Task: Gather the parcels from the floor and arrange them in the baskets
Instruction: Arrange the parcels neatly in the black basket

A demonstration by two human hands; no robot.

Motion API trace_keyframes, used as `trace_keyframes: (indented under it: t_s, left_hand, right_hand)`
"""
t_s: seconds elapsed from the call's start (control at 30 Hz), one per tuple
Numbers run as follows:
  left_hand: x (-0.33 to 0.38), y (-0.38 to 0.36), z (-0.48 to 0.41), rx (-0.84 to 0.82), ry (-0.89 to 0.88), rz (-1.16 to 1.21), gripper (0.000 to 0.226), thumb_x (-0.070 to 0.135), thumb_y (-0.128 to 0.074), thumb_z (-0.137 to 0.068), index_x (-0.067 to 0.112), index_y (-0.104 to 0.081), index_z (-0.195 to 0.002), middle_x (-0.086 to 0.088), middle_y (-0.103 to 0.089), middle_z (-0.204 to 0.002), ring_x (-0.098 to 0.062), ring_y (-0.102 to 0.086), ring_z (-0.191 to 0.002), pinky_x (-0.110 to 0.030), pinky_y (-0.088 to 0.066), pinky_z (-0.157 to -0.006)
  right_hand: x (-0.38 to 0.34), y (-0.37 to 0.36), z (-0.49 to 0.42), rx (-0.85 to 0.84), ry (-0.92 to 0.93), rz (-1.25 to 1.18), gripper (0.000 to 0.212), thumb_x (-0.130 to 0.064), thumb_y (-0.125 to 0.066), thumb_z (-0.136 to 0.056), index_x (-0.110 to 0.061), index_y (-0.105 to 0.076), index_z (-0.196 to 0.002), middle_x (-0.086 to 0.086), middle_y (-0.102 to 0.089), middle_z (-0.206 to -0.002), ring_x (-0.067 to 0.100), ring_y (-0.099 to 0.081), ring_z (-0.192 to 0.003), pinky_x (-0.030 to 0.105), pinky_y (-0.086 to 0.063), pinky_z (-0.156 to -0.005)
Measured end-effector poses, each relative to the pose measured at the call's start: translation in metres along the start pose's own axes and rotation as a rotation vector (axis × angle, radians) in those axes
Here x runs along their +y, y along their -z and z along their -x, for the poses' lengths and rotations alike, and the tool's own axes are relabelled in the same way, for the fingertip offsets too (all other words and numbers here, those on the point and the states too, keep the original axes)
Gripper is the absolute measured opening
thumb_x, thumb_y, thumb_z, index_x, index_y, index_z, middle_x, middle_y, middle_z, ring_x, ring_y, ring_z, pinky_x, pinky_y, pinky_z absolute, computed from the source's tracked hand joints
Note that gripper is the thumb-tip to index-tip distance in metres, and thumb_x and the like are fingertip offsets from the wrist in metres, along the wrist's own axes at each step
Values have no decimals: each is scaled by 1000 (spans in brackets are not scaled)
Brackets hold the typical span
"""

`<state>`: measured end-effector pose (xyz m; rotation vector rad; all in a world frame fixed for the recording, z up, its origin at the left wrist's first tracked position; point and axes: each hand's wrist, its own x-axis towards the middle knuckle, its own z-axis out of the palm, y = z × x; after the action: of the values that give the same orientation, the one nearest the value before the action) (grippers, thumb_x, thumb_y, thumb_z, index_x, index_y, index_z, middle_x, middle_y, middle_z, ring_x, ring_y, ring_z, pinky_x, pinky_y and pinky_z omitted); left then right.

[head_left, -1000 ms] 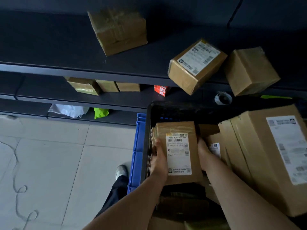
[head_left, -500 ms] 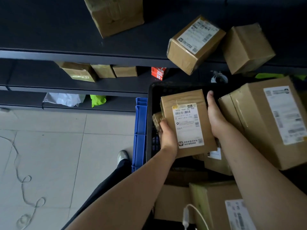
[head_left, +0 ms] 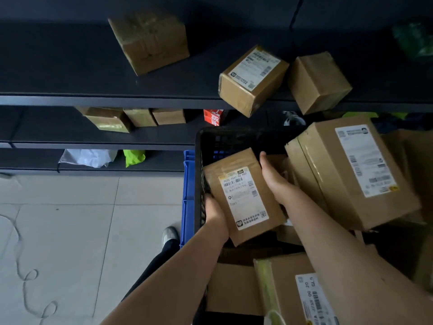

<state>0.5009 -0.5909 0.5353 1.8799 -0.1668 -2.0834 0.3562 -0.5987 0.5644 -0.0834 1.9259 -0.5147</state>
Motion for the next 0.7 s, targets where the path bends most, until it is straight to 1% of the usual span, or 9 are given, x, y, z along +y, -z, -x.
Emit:
trace_keyframes:
  t_s: [0.03, 0.1, 0.23, 0.3, 0.4, 0.5, 0.53, 0.6, 0.7]
  left_hand:
    - [-2, -1, -4, 1, -14, 16, 61, 55, -22, -100, 17, -59, -128, -12, -62, -129, -33, -55, -123, -46, -39, -110]
    - [-1, -4, -15, 16, -22, 25, 64, 57, -20, -99, 14, -60, -126, -14, -62, -126, -32, -56, -121, -45, -39, -110]
    - [6, -15, -28, 63, -24, -1, 62, 61, -21, -98, 20, -67, -107, -9, -70, -95, -28, -65, -85, -38, -50, -91]
    - [14, -23, -33, 101, -29, -62, 69, 70, -22, -93, 20, -63, -114, -9, -69, -101, -29, -66, -90, -41, -50, -92]
    - [36, -33, -44, 175, -9, -212, 85, 83, -23, -78, 16, -56, -119, -11, -64, -114, -31, -63, -104, -46, -46, -101]
    - [60, -44, -37, 219, -98, -387, 62, 67, -25, -94, 11, -44, -114, -11, -58, -101, -26, -59, -89, -38, -47, -91]
    - [63, -46, -35, 226, -123, -436, 59, 62, -23, -98, 12, -45, -118, -13, -58, -106, -26, -57, -87, -37, -47, -89]
    - [57, -44, -28, 263, -199, -561, 62, 53, -17, -102, 11, -41, -141, -16, -53, -132, -29, -56, -105, -39, -42, -95]
    - [35, -39, -19, 332, -561, -670, 49, 37, -18, -106, 16, -35, -146, -9, -48, -144, -30, -49, -129, -40, -39, -101]
  right_hand:
    - [-1, -4, -3, 6, 18, -17, 125, -102, -26, -60, -25, -14, -158, 8, -14, -164, 30, -16, -150, 50, -10, -122]
    - [4, -12, -29, -20, 33, -12, 156, -111, -20, -25, -26, -22, -157, 11, -25, -161, 32, -23, -147, 53, -13, -121]
    - [24, -12, -96, -41, -70, -29, 165, -110, -24, -10, -27, -35, -151, 11, -40, -154, 34, -38, -139, 55, -25, -116]
    - [18, -8, -87, -57, -96, -126, 142, -110, -27, -32, -25, -46, -144, 12, -51, -145, 34, -47, -132, 54, -30, -114]
    - [6, -6, -61, -77, -76, -224, 96, -91, -24, -77, -20, -59, -131, 14, -63, -129, 32, -57, -120, 51, -34, -113]
    - [13, -10, -67, -86, -97, -361, 87, -88, -26, -81, -22, -65, -122, 14, -68, -120, 33, -61, -111, 50, -39, -110]
    - [14, -11, -66, -91, -117, -379, 87, -88, -27, -80, -22, -65, -123, 13, -68, -120, 33, -61, -112, 50, -39, -109]
    - [15, -13, -66, -59, -145, -411, 88, -87, -28, -81, -21, -61, -130, 13, -65, -127, 33, -58, -119, 48, -37, -111]
    - [9, -20, -64, -5, -128, -445, 102, -92, -25, -75, -19, -51, -141, 14, -56, -139, 33, -50, -130, 48, -31, -116]
